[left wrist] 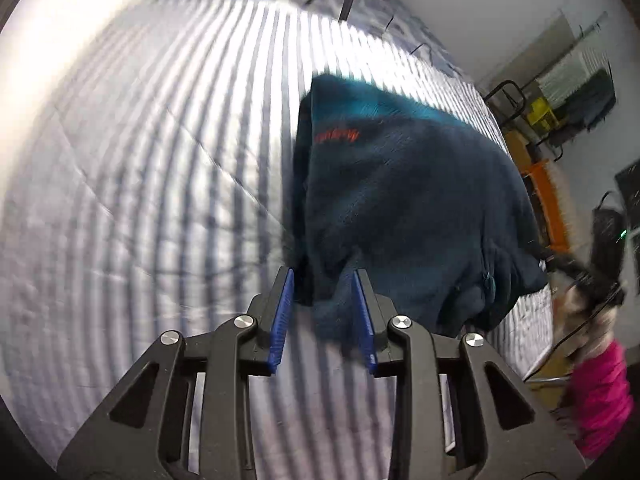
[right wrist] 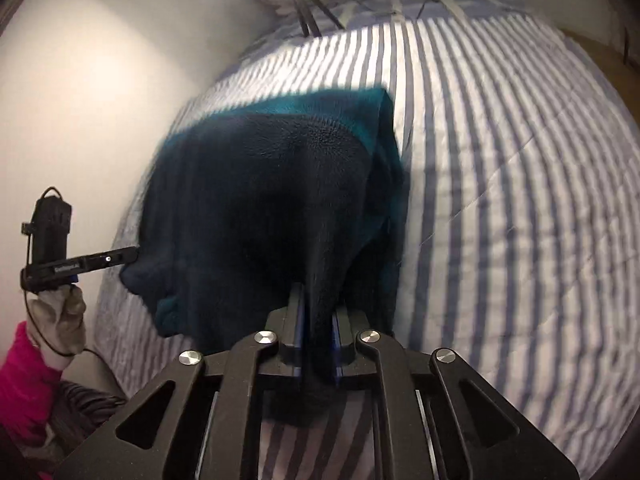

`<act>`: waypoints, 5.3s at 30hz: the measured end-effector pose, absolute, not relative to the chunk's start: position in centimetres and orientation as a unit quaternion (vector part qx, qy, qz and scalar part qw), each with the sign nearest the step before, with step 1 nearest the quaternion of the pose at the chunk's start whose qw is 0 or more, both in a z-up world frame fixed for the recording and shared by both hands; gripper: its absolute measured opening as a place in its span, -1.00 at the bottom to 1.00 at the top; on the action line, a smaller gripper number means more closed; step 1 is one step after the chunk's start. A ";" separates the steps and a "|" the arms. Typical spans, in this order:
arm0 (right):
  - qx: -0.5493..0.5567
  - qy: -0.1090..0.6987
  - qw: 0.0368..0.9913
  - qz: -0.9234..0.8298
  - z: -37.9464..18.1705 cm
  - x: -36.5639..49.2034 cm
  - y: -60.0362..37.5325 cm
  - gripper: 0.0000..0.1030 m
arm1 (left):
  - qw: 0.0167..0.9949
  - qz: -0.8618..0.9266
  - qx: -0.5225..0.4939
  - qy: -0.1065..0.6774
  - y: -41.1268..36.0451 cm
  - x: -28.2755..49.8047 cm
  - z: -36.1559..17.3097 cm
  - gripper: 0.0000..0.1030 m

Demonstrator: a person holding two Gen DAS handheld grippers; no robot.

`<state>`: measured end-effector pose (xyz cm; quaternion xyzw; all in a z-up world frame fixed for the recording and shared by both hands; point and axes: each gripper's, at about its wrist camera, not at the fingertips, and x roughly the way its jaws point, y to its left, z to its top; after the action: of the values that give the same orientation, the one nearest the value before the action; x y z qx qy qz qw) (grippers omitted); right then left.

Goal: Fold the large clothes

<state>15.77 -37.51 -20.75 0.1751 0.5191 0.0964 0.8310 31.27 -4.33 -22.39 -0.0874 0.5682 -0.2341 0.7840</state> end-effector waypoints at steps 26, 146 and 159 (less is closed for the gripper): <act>0.084 0.454 0.876 0.140 -24.7 22.3 -32.9 -0.80 | 0.805 -0.301 -0.022 0.510 -16.9 37.2 -27.5 -0.42; 0.122 0.439 0.886 0.089 -16.7 19.0 -40.9 -0.64 | 0.785 -0.355 -0.113 0.495 -21.4 39.5 -18.5 -0.50; 0.080 0.405 0.911 0.011 -15.4 25.3 -50.7 -0.64 | 0.783 -0.399 -0.117 0.463 -34.6 49.2 -19.2 -0.51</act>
<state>25.32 -50.69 -15.39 0.0802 0.4054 0.0111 0.9106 49.24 -34.57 -19.16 -0.1174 0.4626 -0.3990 0.7829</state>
